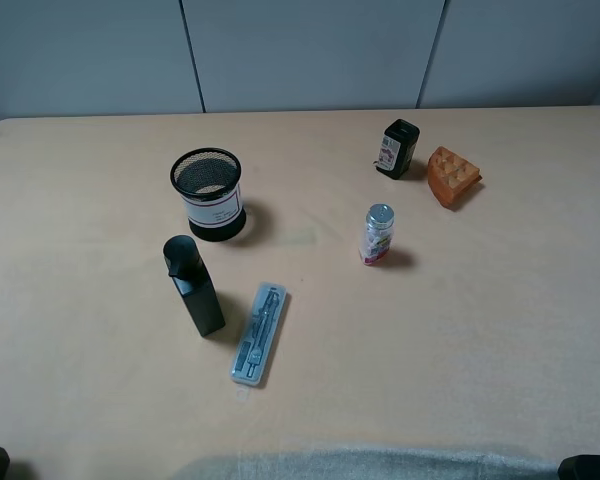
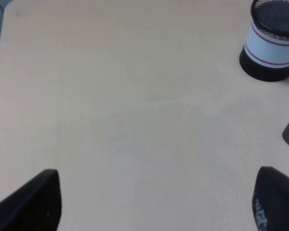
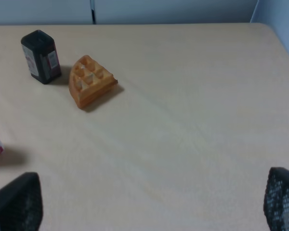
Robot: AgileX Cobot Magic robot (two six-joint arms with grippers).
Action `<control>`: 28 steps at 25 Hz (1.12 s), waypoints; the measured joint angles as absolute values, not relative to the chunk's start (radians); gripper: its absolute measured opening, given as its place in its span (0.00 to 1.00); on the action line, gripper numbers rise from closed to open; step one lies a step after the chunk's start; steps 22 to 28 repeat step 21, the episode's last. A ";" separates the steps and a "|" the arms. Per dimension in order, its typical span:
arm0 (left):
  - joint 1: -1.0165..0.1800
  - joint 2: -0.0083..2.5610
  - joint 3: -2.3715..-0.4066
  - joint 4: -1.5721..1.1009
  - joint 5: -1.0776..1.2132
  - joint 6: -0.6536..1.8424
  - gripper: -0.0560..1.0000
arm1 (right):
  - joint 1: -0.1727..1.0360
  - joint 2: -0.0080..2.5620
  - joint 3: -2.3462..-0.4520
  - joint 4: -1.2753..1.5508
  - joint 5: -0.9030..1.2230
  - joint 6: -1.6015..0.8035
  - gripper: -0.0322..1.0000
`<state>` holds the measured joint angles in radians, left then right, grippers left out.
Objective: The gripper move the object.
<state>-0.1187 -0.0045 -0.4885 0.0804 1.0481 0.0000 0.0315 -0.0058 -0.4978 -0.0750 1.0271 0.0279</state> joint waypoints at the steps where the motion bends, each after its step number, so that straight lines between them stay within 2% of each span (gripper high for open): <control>1: -0.118 -0.004 -0.489 0.080 1.048 0.000 0.80 | 0.032 -0.006 -0.498 -0.075 1.027 0.028 0.70; 28: -0.118 -0.004 -0.489 0.083 1.048 0.000 0.80 | 0.032 -0.006 -0.498 -0.075 1.027 0.028 0.70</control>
